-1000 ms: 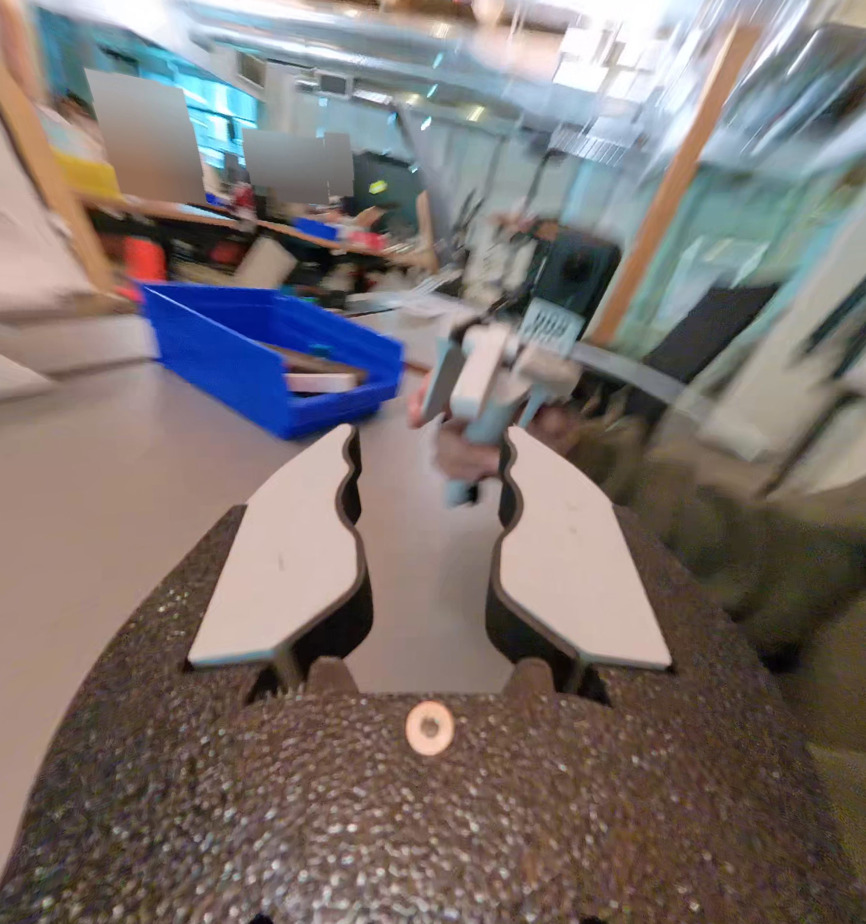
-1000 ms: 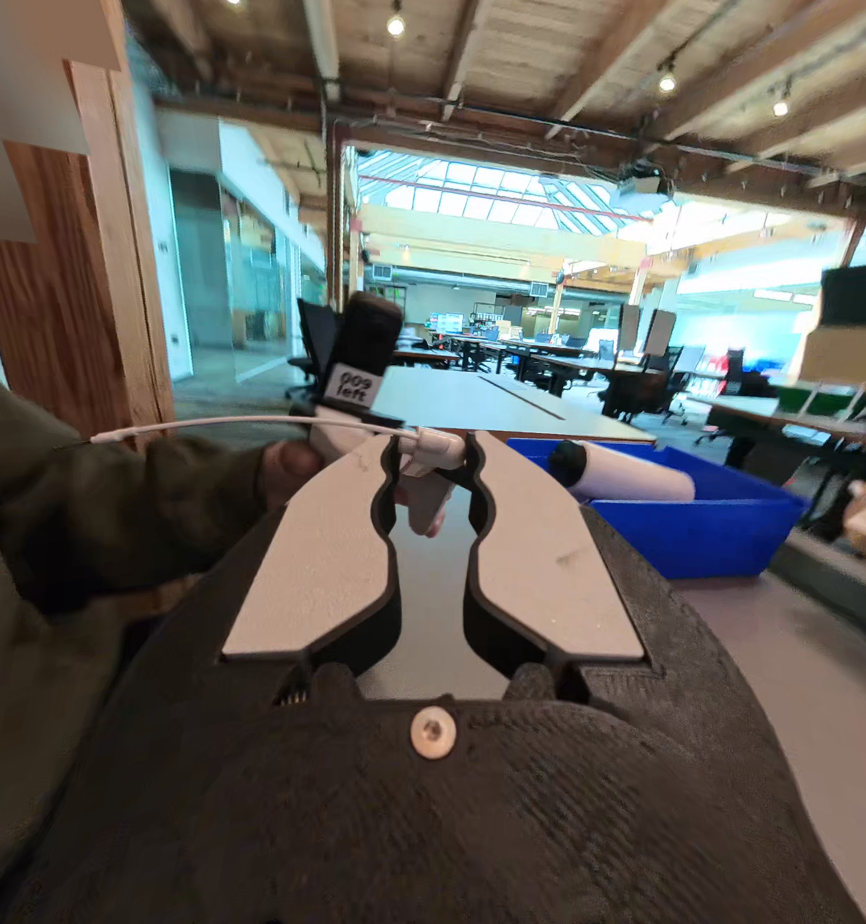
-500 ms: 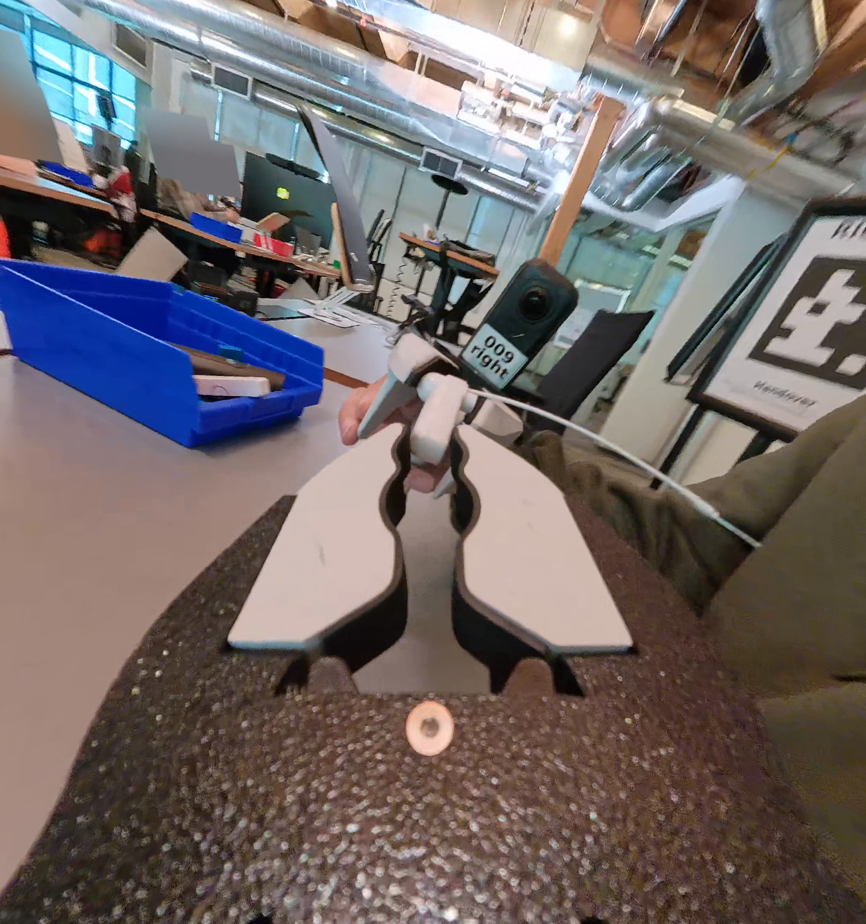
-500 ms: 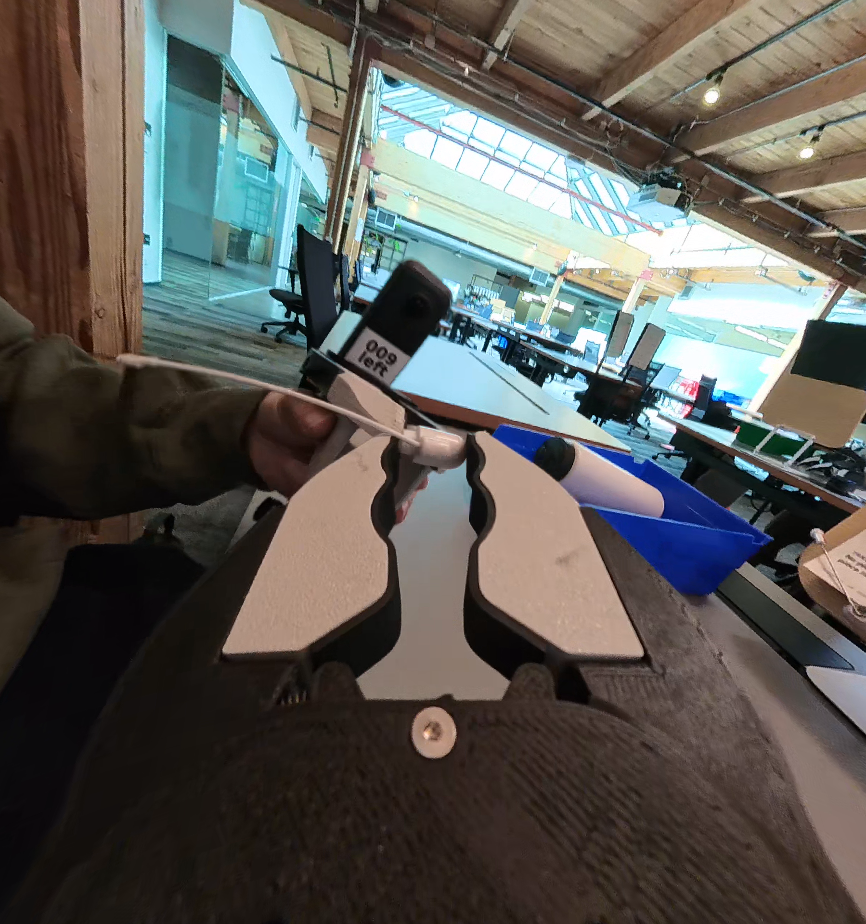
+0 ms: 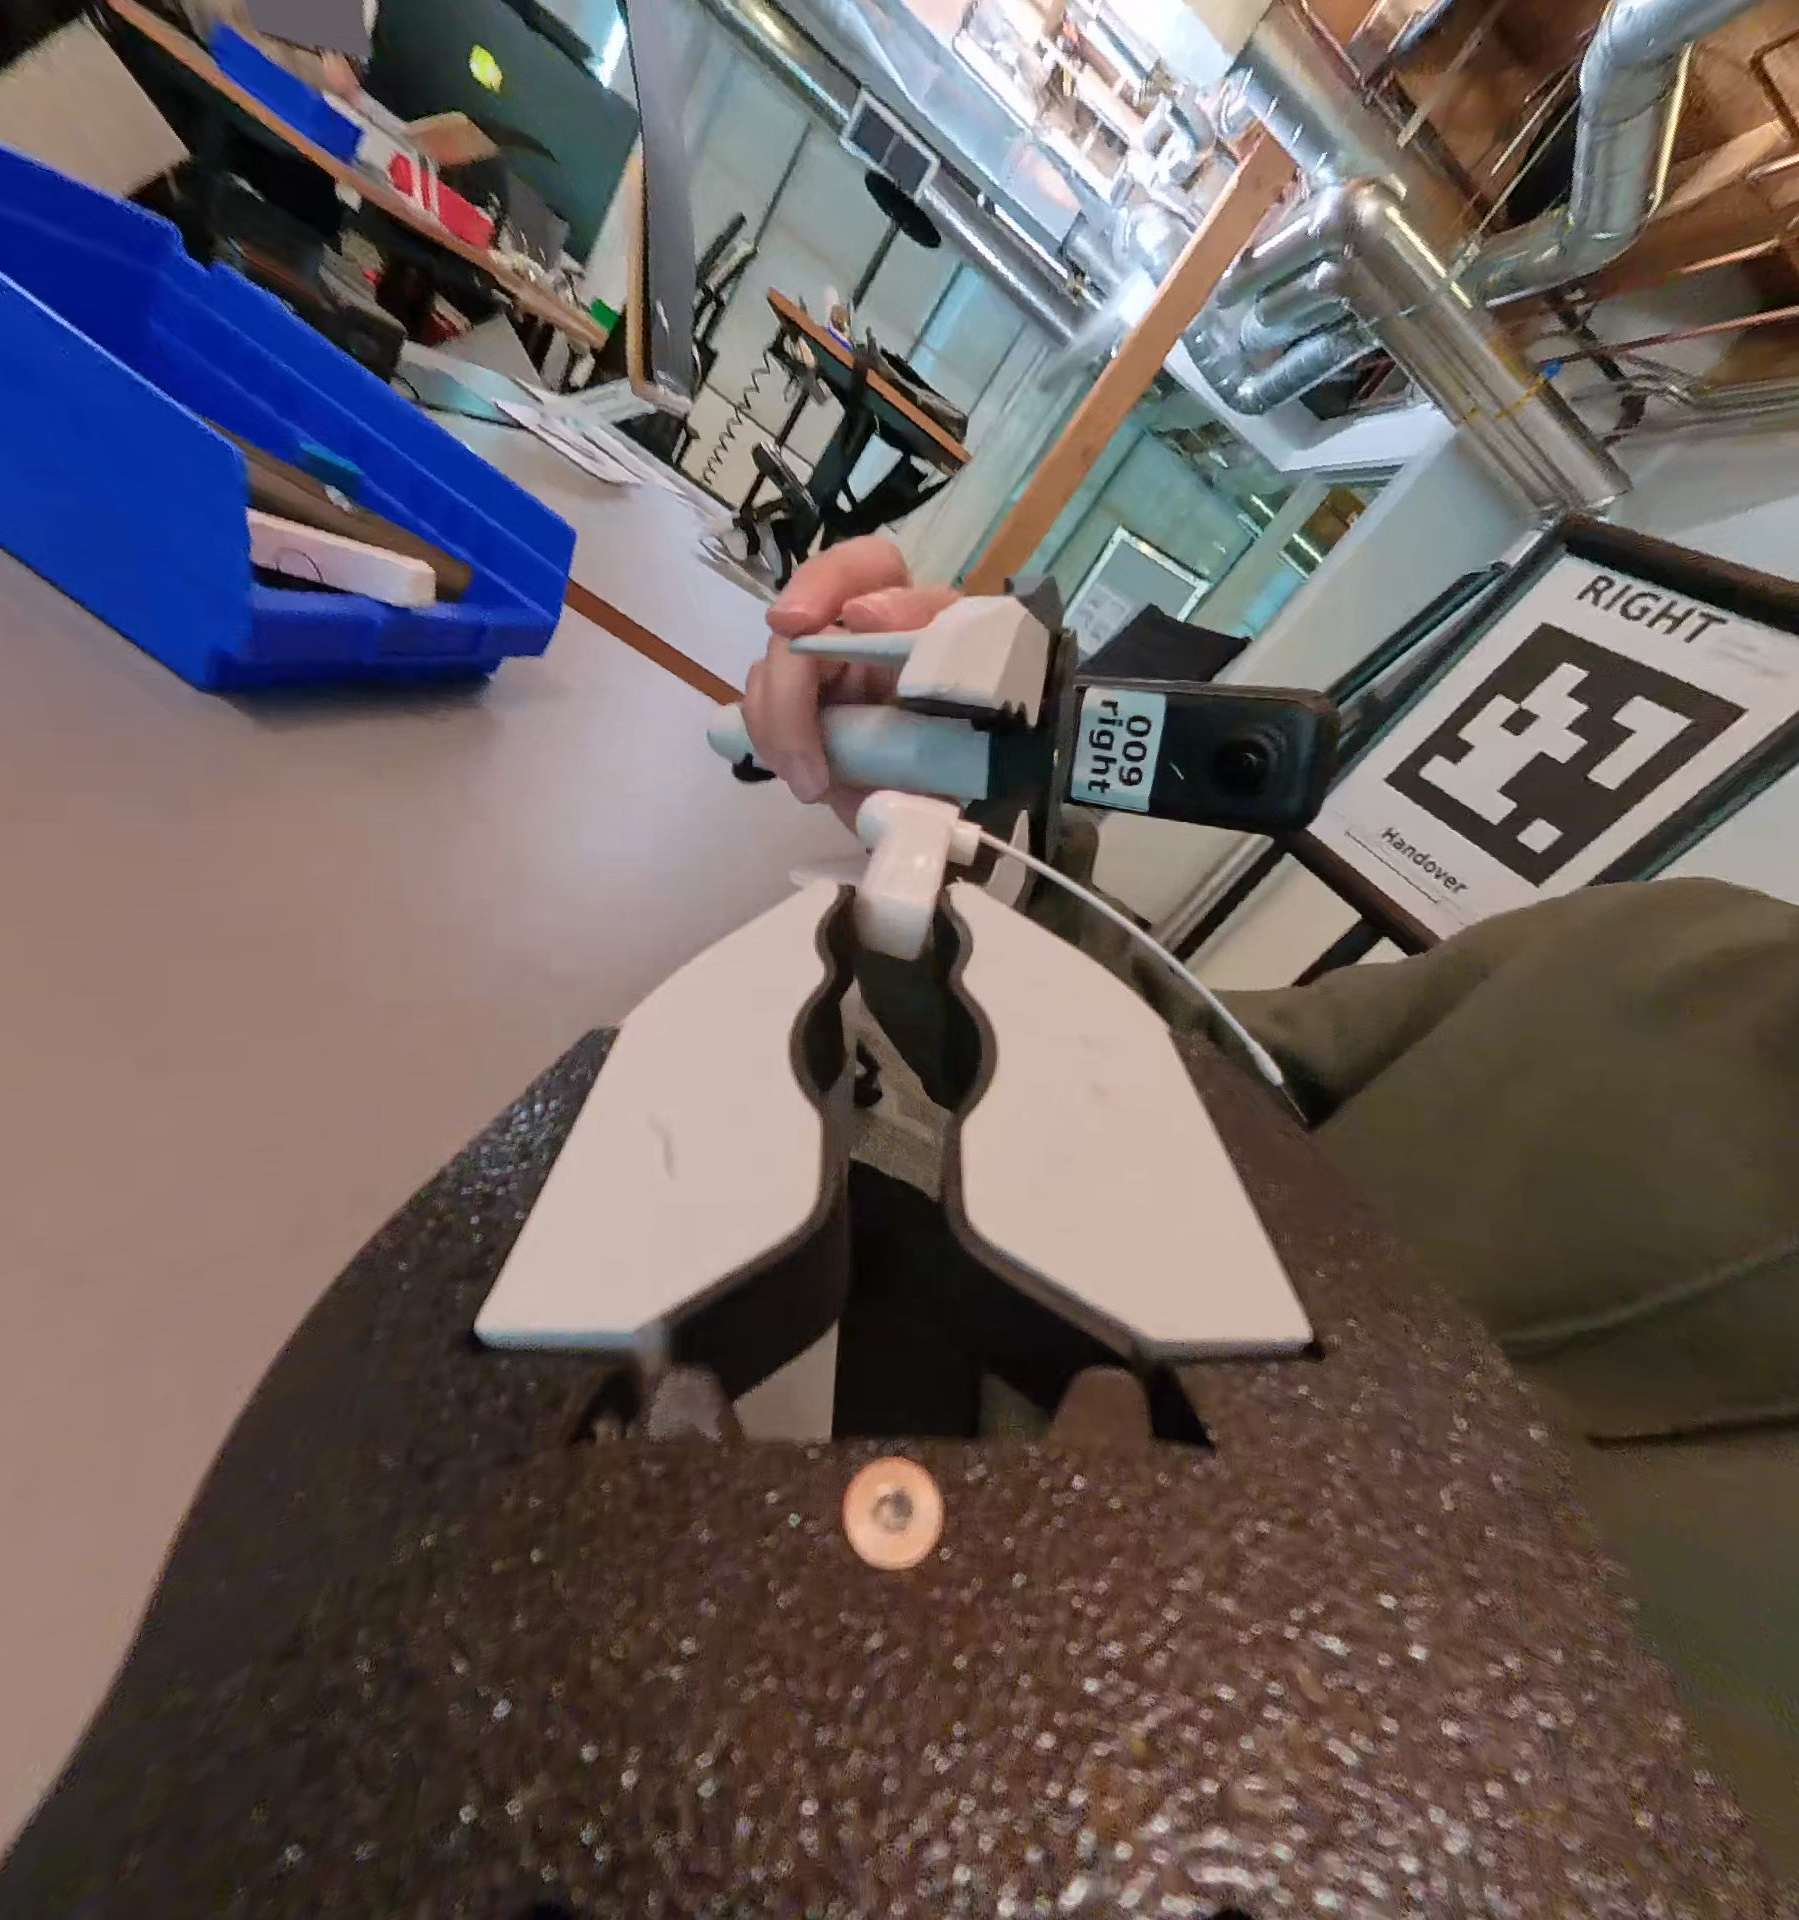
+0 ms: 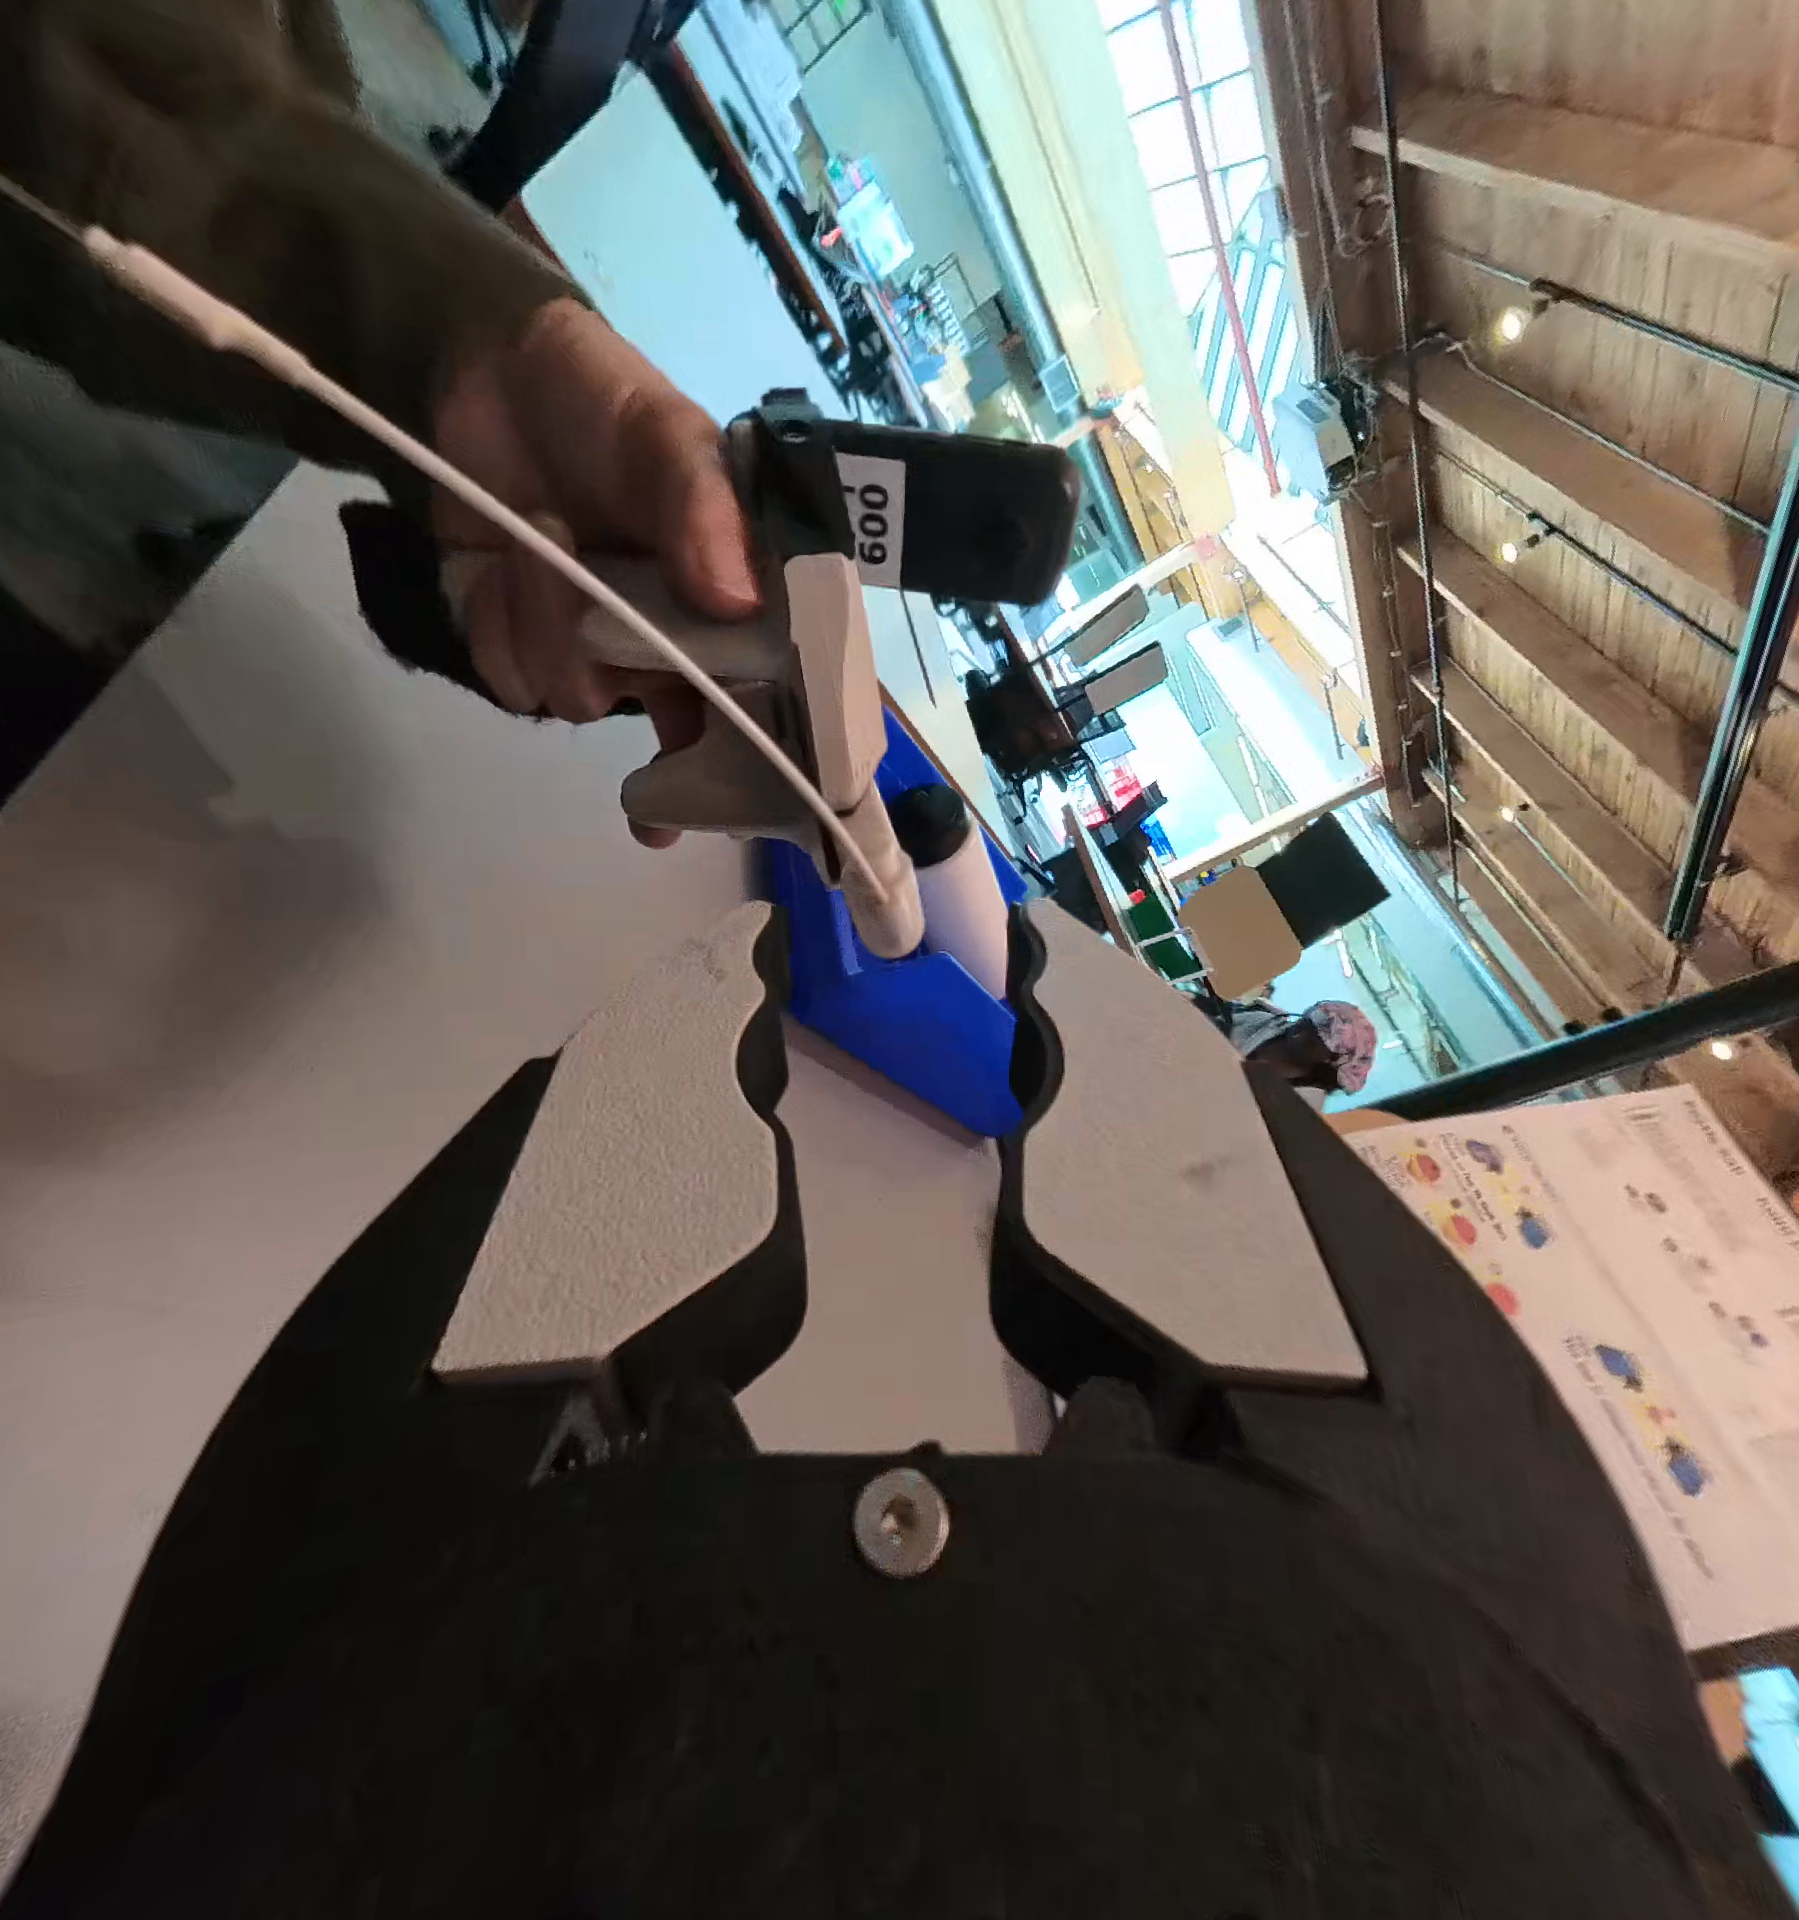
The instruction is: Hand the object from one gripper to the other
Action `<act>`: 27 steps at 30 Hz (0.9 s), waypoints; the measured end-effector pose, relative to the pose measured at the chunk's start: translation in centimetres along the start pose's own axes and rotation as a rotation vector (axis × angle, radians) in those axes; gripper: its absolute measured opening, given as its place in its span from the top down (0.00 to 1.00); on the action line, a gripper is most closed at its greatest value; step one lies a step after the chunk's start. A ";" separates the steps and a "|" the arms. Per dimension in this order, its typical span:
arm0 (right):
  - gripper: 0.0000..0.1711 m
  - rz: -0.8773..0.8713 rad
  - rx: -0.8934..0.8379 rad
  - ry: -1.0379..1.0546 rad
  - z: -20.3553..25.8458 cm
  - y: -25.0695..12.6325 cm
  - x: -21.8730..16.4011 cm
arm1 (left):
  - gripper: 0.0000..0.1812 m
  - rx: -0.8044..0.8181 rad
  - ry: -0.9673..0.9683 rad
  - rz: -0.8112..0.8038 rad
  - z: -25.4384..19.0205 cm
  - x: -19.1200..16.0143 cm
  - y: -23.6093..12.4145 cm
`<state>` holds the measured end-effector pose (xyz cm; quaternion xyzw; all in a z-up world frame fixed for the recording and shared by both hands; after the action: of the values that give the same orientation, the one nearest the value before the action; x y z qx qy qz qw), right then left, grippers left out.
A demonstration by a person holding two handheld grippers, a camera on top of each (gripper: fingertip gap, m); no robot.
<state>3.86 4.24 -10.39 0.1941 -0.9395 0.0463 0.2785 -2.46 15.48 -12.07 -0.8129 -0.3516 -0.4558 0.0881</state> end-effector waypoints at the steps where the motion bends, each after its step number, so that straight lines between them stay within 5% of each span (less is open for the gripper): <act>1: 0.79 0.008 0.002 -0.025 0.1 0.2 0.1 | 0.92 -0.005 -0.004 0.016 0.0 -0.2 0.0; 5: 0.92 0.004 0.037 -0.066 0.7 0.7 0.4 | 0.92 -0.014 -0.034 0.028 0.2 -0.4 0.0; 12: 0.93 0.085 -0.035 -0.071 0.1 1.3 -0.1 | 0.91 0.058 0.136 -0.058 0.6 0.4 -0.3; 15: 0.92 0.116 -0.057 -0.113 -0.3 1.0 -0.4 | 0.83 0.148 0.213 -0.070 0.9 0.9 -0.8; 23: 0.92 0.593 -0.144 -0.348 -1.2 1.4 -2.6 | 0.68 0.415 0.285 -0.105 1.8 1.8 -1.1; 27: 0.92 0.826 -0.092 -0.515 -0.4 2.2 -3.8 | 0.69 0.527 0.464 0.043 0.4 0.9 0.5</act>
<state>6.10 7.65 -12.04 -0.2019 -0.9774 0.0619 0.0036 -1.54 15.76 -11.50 -0.6444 -0.4104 -0.5200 0.3820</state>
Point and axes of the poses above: each gripper's, where its closed fingertips meet, y out along the fingers, x out of its top, z = x × y across the jaws, the point moved 6 cm from there along -y, back along the fingers, and after that the axes turned 8 degrees about -z, right-handed, at the moved point
